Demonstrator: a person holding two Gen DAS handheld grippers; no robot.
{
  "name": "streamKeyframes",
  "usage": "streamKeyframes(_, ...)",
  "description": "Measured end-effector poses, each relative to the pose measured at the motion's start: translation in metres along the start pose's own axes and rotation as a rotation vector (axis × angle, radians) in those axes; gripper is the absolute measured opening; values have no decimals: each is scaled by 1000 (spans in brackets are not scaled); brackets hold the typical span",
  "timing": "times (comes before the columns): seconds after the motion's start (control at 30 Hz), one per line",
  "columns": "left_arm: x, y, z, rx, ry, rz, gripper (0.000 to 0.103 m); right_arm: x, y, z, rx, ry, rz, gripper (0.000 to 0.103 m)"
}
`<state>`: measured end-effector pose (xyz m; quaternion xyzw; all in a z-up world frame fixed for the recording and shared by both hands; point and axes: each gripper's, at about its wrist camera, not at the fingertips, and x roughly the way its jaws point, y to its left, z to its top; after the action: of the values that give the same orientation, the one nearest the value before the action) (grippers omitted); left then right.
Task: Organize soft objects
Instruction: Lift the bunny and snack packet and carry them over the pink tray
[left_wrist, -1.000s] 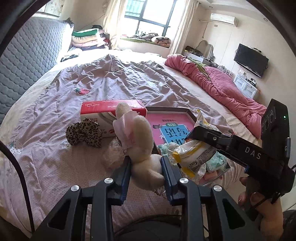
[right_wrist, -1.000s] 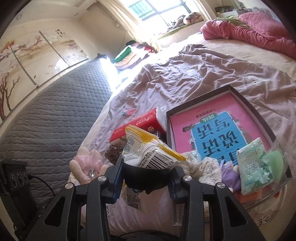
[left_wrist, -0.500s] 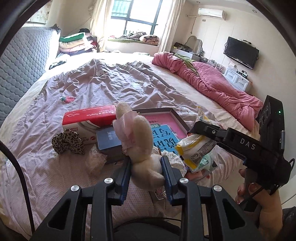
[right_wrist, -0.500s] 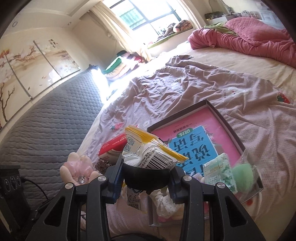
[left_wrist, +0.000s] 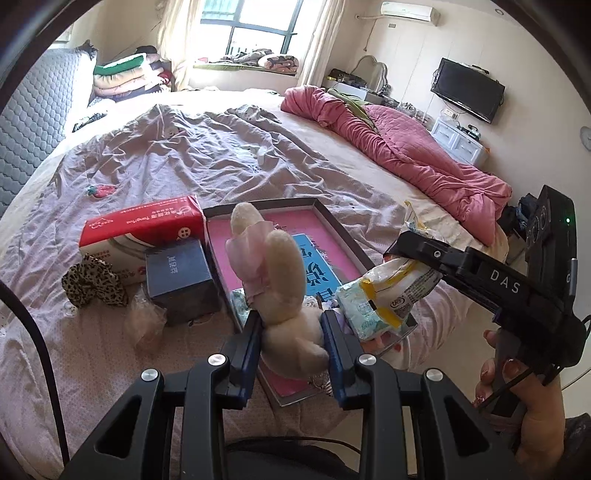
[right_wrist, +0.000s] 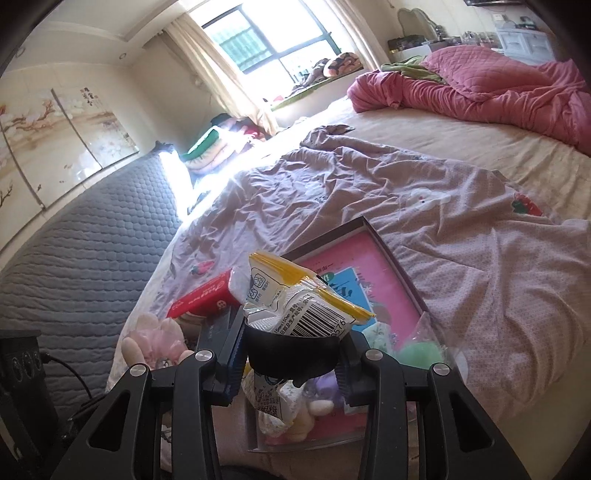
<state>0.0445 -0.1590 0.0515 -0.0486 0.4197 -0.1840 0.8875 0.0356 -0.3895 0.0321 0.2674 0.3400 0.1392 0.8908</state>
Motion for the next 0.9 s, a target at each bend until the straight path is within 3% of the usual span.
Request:
streamKeyframes(0.23, 23, -3, 4, -19, 45, -48, 32, 10, -7, -5, -23, 35, -19, 41)
streamKeyframes(0.9, 79, -2, -5, 1, 154, -32, 33, 41, -7, -22, -100, 135, -52, 41)
